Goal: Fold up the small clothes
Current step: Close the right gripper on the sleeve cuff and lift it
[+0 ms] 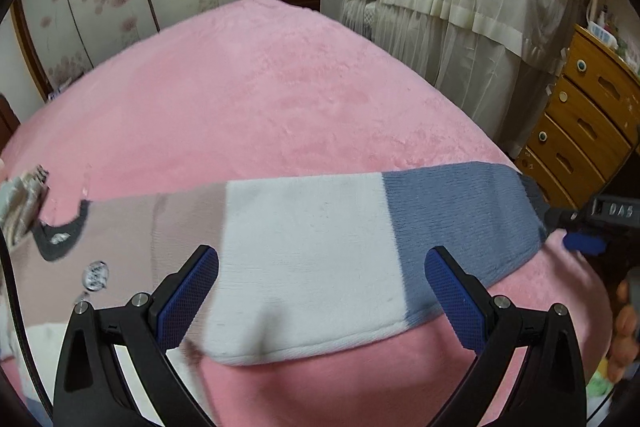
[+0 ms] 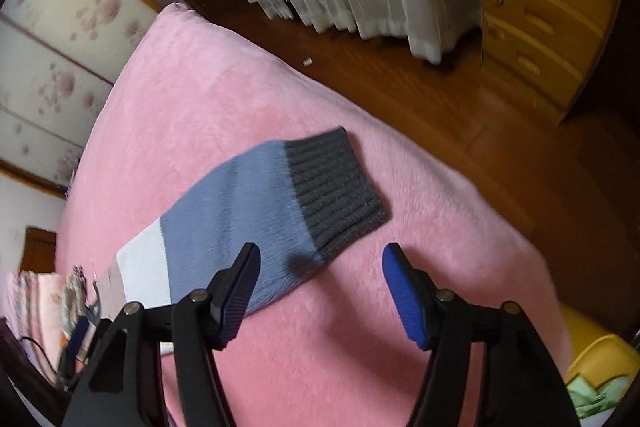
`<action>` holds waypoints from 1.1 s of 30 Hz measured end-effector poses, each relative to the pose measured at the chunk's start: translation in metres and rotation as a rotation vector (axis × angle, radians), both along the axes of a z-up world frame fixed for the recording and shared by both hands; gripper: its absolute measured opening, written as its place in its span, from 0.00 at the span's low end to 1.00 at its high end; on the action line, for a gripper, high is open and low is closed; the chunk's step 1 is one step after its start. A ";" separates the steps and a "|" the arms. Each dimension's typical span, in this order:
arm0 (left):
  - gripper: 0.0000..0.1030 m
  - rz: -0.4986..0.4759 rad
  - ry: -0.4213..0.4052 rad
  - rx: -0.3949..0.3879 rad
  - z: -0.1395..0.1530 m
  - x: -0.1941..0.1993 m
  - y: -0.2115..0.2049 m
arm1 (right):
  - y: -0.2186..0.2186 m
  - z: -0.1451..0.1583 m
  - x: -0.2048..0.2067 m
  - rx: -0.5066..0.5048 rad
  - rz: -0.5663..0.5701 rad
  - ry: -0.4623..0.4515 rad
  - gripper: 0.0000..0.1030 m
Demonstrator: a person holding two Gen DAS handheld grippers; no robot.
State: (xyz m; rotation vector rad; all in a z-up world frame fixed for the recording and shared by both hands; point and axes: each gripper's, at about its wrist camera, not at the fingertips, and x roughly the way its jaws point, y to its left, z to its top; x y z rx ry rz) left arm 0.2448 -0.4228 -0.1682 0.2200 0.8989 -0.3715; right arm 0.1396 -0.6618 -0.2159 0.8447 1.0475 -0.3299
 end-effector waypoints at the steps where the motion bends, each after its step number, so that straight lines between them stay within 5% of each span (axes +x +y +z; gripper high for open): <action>1: 0.99 0.002 0.009 -0.012 -0.002 0.002 -0.004 | -0.002 -0.005 0.001 0.019 -0.010 0.003 0.62; 6: 0.99 -0.002 -0.001 -0.014 -0.005 0.004 -0.022 | -0.009 -0.020 0.001 0.085 -0.068 -0.027 0.57; 9: 1.00 -0.013 -0.006 -0.014 -0.004 0.000 -0.024 | -0.010 -0.023 0.003 0.081 -0.081 -0.044 0.24; 11: 0.99 -0.014 -0.010 -0.014 -0.002 -0.001 -0.019 | -0.007 -0.022 0.003 0.095 -0.072 -0.084 0.13; 22: 0.99 0.100 -0.002 -0.071 0.030 -0.008 0.054 | 0.048 0.064 -0.015 -0.059 0.019 -0.332 0.11; 28: 0.99 0.166 -0.063 -0.086 0.055 -0.027 0.130 | 0.135 0.134 -0.015 -0.110 0.216 -0.482 0.11; 33: 0.99 0.236 -0.093 -0.053 0.062 -0.038 0.210 | 0.213 0.161 -0.003 -0.130 0.386 -0.529 0.11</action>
